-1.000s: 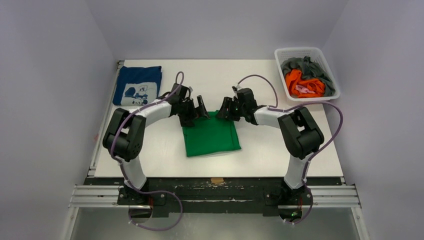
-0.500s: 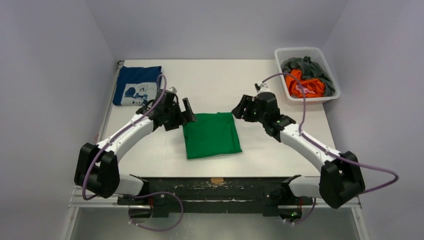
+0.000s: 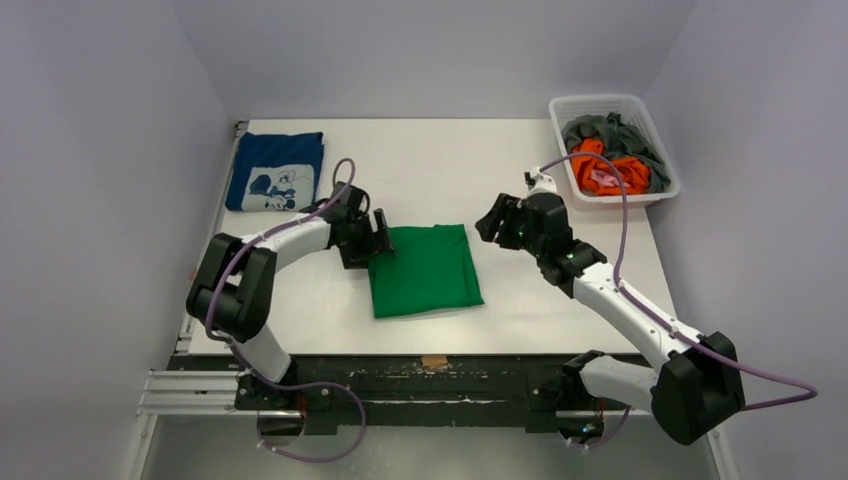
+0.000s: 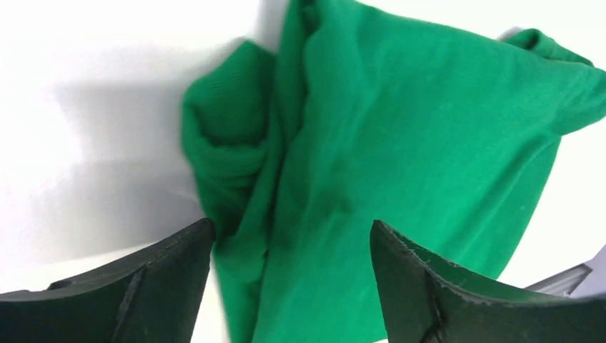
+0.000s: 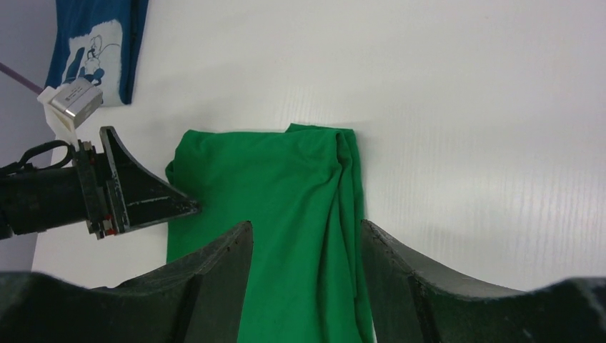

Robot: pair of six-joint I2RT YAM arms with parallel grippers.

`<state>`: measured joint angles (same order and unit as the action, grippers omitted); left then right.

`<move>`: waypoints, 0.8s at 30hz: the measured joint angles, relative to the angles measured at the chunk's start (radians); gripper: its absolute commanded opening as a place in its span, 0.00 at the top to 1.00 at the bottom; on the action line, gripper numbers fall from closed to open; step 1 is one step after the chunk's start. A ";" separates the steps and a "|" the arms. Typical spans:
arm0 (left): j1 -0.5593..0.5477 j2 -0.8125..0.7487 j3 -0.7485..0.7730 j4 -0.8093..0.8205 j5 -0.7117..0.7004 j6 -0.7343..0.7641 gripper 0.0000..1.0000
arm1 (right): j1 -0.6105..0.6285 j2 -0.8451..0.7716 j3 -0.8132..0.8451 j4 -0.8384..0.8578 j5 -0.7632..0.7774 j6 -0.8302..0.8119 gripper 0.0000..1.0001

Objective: Fold and stack the t-shirts
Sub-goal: Put the neatly folded tshirt into the corner of the board with the left arm

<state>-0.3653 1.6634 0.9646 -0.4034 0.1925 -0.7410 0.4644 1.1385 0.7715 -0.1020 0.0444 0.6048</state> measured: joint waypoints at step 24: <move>-0.098 0.311 0.736 -0.401 -0.609 0.393 1.00 | 0.000 -0.086 -0.045 -0.014 0.127 -0.033 0.43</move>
<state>-0.4637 1.9739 1.7008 -0.8043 -0.4168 -0.3485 0.4644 1.0523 0.7269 -0.1158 0.1719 0.5716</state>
